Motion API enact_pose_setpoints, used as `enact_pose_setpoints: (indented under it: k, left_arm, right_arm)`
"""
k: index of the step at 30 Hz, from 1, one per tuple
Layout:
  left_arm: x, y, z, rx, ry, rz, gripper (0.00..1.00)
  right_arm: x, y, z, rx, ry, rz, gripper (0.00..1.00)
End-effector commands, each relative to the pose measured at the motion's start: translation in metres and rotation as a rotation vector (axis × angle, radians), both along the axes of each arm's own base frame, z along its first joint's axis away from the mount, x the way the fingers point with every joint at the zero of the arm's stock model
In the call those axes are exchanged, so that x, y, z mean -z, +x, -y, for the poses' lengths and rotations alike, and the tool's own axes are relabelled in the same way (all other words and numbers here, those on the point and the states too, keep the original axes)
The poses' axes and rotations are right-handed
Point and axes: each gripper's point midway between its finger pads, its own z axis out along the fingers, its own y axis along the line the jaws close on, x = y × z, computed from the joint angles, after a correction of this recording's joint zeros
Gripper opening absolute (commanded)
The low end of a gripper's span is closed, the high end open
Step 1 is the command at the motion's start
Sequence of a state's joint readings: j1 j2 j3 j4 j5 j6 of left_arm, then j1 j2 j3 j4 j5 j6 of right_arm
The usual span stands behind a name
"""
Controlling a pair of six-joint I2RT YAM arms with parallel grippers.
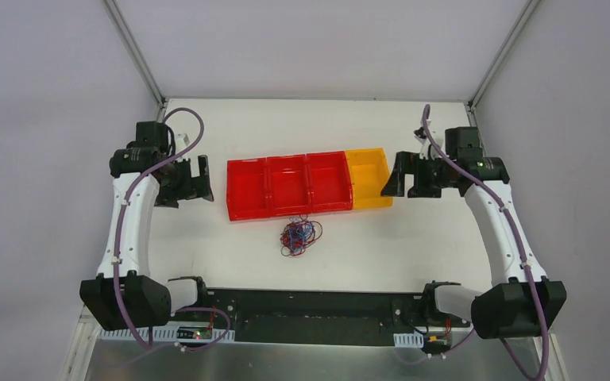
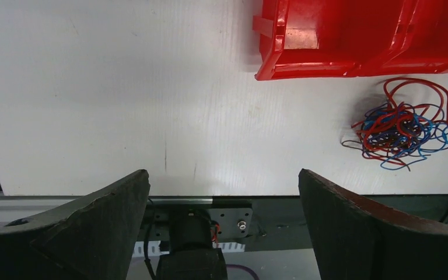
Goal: Untangle the cables
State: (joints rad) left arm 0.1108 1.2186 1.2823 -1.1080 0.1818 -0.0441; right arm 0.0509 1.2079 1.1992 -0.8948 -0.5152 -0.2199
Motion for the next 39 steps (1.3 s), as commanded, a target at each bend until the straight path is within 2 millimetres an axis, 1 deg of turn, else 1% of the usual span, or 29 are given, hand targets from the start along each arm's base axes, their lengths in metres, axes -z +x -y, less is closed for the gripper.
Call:
enact_pose_setpoints:
  k: [1,2,4,7,10,12,15,18,20,23,27,30,31,33,34,35,36,37,39]
  left_arm:
    - [-0.021,-0.007,0.007,-0.054,-0.036,0.071,1.0]
    - [-0.025,-0.008,0.01,-0.043,-0.048,0.088,1.0]
    - [-0.031,-0.013,0.022,0.012,-0.101,0.123,1.0]
    - [-0.04,-0.021,0.044,0.088,-0.203,0.183,1.0]
    - [-0.046,-0.03,0.073,0.17,-0.351,0.231,1.0]
    - [-0.041,-0.036,0.09,0.192,-0.461,0.214,1.0]
    - [-0.033,-0.038,0.108,0.177,-0.609,0.186,1.0]
    - [-0.022,-0.034,0.116,0.142,-0.691,0.17,1.0]
    - [-0.015,-0.031,0.117,0.123,-0.707,0.165,1.0]
    - [-0.002,-0.029,0.116,0.094,-0.705,0.137,1.0]
    - [0.012,-0.03,0.118,0.045,-0.73,0.095,1.0]
    - [0.025,-0.03,0.12,0.031,-0.741,0.072,1.0]
    - [0.029,-0.028,0.122,0.026,-0.745,0.065,1.0]
    - [0.041,-0.026,0.128,0.026,-0.747,0.044,1.0]
    - [0.046,-0.024,0.133,0.04,-0.744,0.042,1.0]
    - [0.05,-0.019,0.135,0.043,-0.744,0.049,0.98]
    - [0.055,-0.019,0.144,0.072,-0.746,0.045,0.96]
    - [0.059,-0.016,0.149,0.089,-0.747,0.051,0.96]
    - [0.07,-0.014,0.163,0.134,-0.746,0.051,0.95]
  right_arm:
    - [-0.009,-0.011,-0.03,-0.154,0.008,0.05,0.99]
    - [-0.008,-0.012,-0.037,-0.193,0.0,0.053,0.99]
    - [-0.004,-0.015,-0.053,-0.279,-0.016,0.058,0.99]
    - [0.003,-0.022,-0.079,-0.392,-0.021,0.03,0.99]
    - [0.012,-0.027,-0.106,-0.486,-0.014,0.009,0.99]
    - [0.017,-0.03,-0.128,-0.55,0.001,0.005,0.99]
    - [0.025,-0.034,-0.157,-0.614,0.027,-0.007,0.99]
    - [0.034,-0.034,-0.185,-0.648,0.045,-0.005,0.99]
    - [0.043,-0.035,-0.198,-0.663,0.047,-0.01,0.99]
    - [0.057,-0.038,-0.214,-0.694,0.04,-0.002,0.99]
    - [0.075,-0.049,-0.237,-0.745,0.031,-0.005,0.99]
    - [0.099,-0.05,-0.246,-0.733,-0.001,-0.009,0.95]
    - [0.106,-0.049,-0.248,-0.719,-0.003,-0.014,0.91]
    - [0.119,-0.048,-0.247,-0.695,-0.02,-0.044,0.74]
    - [0.123,-0.048,-0.246,-0.685,-0.027,-0.055,0.63]
    - [0.125,-0.048,-0.246,-0.679,-0.029,-0.066,0.52]
    - [0.125,-0.05,-0.246,-0.68,-0.023,-0.075,0.4]
    - [0.123,-0.052,-0.247,-0.687,-0.012,-0.074,0.24]
    - [0.117,-0.054,-0.249,-0.689,0.018,-0.062,0.0]
